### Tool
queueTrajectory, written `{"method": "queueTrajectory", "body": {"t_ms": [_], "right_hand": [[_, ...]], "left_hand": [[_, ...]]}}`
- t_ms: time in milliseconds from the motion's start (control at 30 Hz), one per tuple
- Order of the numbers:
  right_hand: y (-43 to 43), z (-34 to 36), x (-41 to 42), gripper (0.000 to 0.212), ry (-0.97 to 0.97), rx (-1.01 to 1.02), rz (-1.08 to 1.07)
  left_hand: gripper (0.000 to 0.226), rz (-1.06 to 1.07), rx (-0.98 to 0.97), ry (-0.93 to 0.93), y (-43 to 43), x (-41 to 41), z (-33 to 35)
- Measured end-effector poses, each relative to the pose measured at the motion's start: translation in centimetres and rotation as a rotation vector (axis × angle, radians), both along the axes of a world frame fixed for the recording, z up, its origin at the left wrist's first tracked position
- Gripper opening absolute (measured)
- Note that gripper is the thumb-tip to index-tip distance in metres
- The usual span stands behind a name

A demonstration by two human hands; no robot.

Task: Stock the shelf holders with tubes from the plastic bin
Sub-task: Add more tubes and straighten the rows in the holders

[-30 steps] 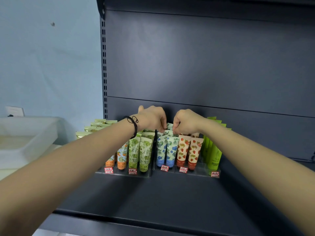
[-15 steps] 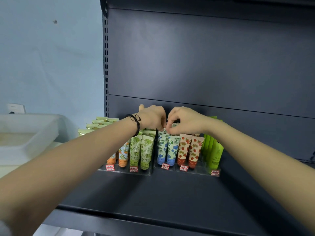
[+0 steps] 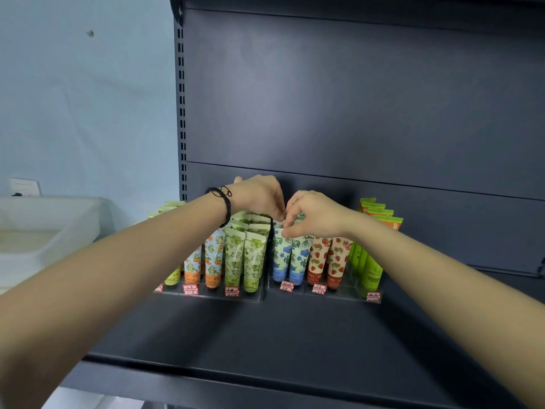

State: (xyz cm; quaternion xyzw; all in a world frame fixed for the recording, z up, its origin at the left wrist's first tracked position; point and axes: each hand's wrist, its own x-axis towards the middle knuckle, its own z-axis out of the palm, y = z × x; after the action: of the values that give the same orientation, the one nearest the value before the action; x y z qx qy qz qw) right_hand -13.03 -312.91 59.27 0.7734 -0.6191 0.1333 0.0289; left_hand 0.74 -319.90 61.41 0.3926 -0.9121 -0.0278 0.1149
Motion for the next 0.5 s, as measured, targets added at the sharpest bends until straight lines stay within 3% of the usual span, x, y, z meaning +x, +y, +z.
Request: {"method": "queueTrajectory", "body": {"t_ms": [100, 200, 367, 500], "right_hand": [[0.4, 1.9, -0.8, 0.019, -0.095, 0.007, -0.029], [-0.2, 4.0, -2.9, 0.010, -0.191, -0.106, -0.142], [-2.2, 4.0, -3.8, 0.010, 0.005, -0.009, -0.234], [-3.8, 2.6, -3.5, 0.008, 0.023, 0.035, -0.227]], "left_hand": [[0.021, 0.010, 0.047, 0.093, -0.9, 0.5, 0.8], [0.011, 0.019, -0.044, 0.191, -2.0, 0.7, 1.0], [0.014, -0.012, -0.063, 0.144, -2.7, -0.1, -0.1], [0.025, -0.027, -0.064, 0.080, -3.0, -0.9, -0.9]]}}
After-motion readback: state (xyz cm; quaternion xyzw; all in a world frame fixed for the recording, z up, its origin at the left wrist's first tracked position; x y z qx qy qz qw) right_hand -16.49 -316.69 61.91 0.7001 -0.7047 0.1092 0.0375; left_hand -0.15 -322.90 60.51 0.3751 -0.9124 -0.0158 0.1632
